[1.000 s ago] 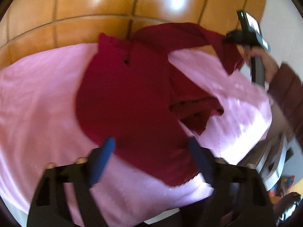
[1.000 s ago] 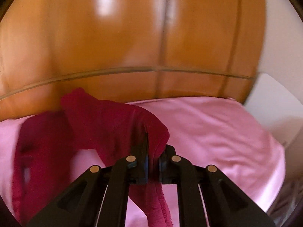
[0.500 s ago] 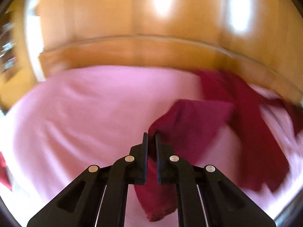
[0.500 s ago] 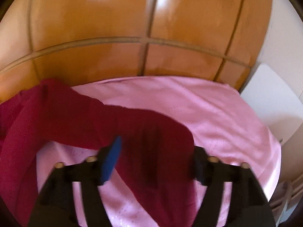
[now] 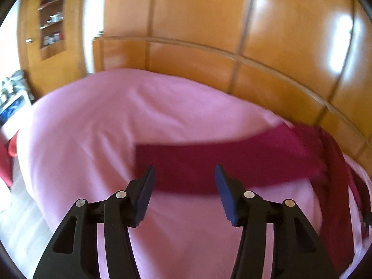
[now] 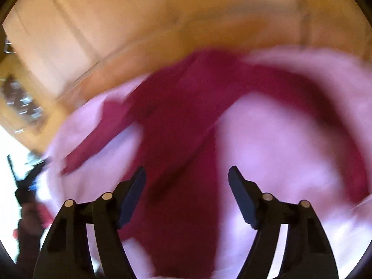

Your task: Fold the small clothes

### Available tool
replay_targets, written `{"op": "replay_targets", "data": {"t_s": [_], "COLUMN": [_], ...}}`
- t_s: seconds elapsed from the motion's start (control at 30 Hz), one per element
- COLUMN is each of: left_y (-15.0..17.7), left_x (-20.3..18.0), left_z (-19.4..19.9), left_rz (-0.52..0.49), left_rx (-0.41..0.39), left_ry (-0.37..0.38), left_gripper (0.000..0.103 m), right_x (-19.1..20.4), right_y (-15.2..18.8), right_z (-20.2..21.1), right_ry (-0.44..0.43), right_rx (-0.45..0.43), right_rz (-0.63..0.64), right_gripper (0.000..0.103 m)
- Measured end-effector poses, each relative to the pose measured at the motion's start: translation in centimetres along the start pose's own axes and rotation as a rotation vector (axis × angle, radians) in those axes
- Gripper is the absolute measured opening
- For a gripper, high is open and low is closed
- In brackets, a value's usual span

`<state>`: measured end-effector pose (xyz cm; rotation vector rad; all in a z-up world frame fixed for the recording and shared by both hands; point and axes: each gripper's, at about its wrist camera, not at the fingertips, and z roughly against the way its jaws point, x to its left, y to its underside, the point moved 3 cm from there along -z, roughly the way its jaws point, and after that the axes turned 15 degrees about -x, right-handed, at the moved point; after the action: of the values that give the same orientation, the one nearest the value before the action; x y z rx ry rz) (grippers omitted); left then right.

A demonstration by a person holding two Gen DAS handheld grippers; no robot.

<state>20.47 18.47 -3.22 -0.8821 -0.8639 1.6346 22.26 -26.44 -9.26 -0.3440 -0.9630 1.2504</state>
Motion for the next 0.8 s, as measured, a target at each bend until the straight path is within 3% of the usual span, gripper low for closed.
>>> {"op": "replay_targets", "data": {"t_s": [0.07,0.17,0.2,0.23,0.3,0.4,0.5,0.6,0.7,0.8], "left_y": [1.7,4.0,4.7,5.2,6.0,6.6,7.2,7.9,9.0,10.8], "left_x": [-1.1,-2.7,-3.3,-4.0,-5.0,-6.2,-8.4,-11.3,-15.0,-19.1], "left_z": [0.7,1.6,1.9,1.9,2.4,2.8,2.5,2.5,2.9,3.1], "left_rz": [-0.011,-0.02,-0.026,-0.027,-0.015,0.018,0.029,0.026,0.027,0.04], "left_rx": [0.026,0.062,0.078,0.086,0.108,0.137,0.181,0.215,0.278,0.372], "left_ry": [0.047,0.109,0.133,0.146,0.196,0.277,0.367,0.475,0.584,0.688], "left_gripper": [0.051,0.051,0.051,0.051,0.051,0.051,0.051,0.051,0.051,0.051], "right_x": [2.4,4.6,5.1,5.3,4.2,1.9,-2.6,-7.4,-11.2,-14.1], "right_y": [2.6,3.8,3.8,3.5,1.7,-1.7,-5.7,-8.2,-9.7,-10.5], "right_z": [-2.8,-5.0,-5.3,-5.3,-3.7,0.6,6.6,10.6,12.2,12.0], "right_ry": [-0.044,-0.021,-0.019,-0.022,-0.032,0.018,0.138,0.278,0.404,0.462], "right_rx": [0.08,0.079,0.068,0.06,0.007,-0.137,-0.294,-0.382,-0.414,-0.402], "right_rz": [-0.017,0.03,0.04,0.035,0.017,0.043,0.031,0.003,0.001,-0.02], "right_gripper": [0.066,0.059,0.044,0.02,0.007,0.006,0.006,0.006,0.006,0.006]}}
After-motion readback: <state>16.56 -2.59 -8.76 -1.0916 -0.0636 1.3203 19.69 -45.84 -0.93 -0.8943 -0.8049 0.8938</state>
